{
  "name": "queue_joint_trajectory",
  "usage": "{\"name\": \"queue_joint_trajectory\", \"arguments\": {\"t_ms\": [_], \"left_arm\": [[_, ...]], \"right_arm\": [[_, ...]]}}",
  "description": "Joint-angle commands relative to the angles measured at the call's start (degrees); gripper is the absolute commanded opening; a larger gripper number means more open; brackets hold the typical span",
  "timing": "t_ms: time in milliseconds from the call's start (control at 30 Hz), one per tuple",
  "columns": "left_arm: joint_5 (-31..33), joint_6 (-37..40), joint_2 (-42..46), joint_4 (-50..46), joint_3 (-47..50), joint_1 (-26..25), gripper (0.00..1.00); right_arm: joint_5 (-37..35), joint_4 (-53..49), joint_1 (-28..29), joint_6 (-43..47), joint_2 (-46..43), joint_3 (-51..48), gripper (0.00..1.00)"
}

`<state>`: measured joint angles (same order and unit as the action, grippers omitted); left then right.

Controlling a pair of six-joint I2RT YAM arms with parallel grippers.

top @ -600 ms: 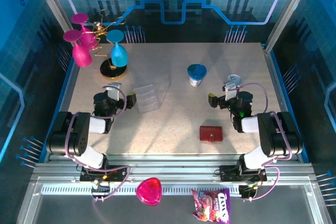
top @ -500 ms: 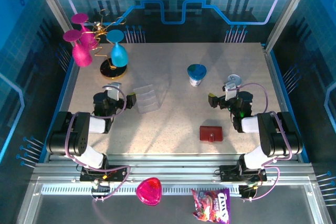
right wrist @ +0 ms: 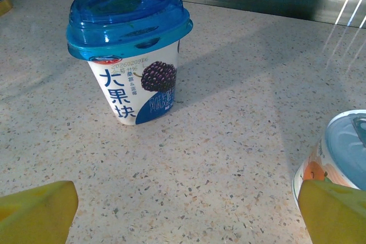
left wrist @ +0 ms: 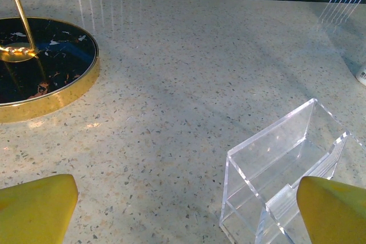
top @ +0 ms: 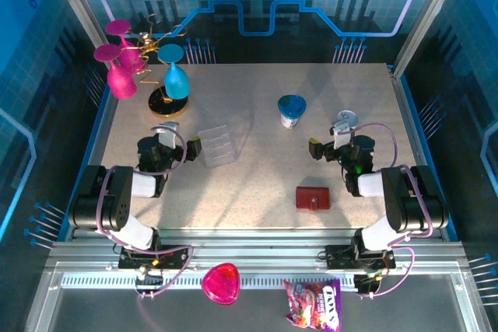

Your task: Take the credit cards out of the card holder

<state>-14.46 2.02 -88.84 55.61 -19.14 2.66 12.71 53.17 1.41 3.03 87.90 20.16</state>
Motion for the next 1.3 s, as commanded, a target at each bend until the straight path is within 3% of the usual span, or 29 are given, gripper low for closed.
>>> {"name": "queue_joint_trajectory", "arguments": {"t_ms": [0,1267], "left_arm": [[-1.8,0.4,-0.1,0.0,-1.4,0.8,0.99],[-1.8,0.0,-0.2,0.3,-1.3,1.1,0.99]], "right_arm": [[1.1,0.9,-0.6,0.6,0.2,0.9,1.00],[1.3,0.5,-1.1,-0.1,0.3,1.2,1.00]]}}
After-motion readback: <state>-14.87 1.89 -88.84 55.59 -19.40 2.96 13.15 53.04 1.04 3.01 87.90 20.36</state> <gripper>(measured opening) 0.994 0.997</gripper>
